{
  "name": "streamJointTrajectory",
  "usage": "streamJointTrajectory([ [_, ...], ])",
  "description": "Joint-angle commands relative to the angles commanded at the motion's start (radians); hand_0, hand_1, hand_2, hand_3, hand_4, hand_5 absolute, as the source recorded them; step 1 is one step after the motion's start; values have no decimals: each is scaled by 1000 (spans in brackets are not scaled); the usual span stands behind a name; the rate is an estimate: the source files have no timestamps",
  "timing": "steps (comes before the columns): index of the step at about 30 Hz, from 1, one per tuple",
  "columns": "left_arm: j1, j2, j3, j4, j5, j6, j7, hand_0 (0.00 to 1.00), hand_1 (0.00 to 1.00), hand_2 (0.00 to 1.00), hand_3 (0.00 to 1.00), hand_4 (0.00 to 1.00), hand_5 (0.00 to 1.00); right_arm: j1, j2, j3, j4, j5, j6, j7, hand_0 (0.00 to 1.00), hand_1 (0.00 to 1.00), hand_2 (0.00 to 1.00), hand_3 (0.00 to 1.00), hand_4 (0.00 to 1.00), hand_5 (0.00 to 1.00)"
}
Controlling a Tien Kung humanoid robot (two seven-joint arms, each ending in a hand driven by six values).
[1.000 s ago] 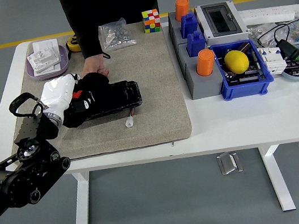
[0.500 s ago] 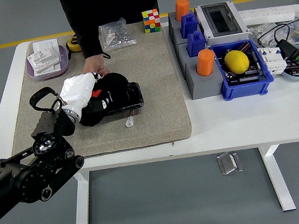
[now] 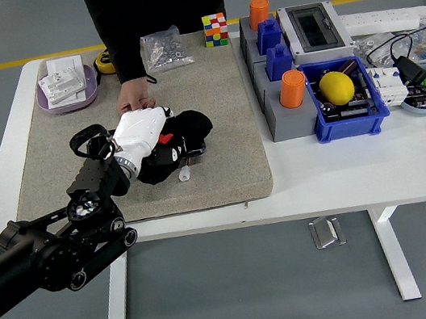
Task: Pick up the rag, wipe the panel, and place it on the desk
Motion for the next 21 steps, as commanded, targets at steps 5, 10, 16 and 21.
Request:
streamJointTrajectory([
  [5, -1, -5, 12, -11, 3, 0, 2, 219, 126, 458, 391, 449, 2, 0, 1, 3, 0, -2, 0, -1, 762, 713, 717, 593, 924, 577],
  [10, 2, -5, 7, -5, 5, 1, 3, 219, 126, 458, 392, 452, 2, -1, 2, 5, 0, -3, 0, -2, 763, 712, 717, 594, 924, 578],
  [16, 9, 5, -9, 23, 8, 4, 5, 219, 126, 458, 392, 454, 2, -3, 4, 8, 0, -2, -1, -1, 761, 711, 716, 595, 924, 578],
  [21, 15, 19, -21, 30, 17, 6, 9, 219, 126, 458, 392, 454, 2, -4, 5, 12, 0, -4, -1, -1, 761, 711, 716, 595, 924, 578],
])
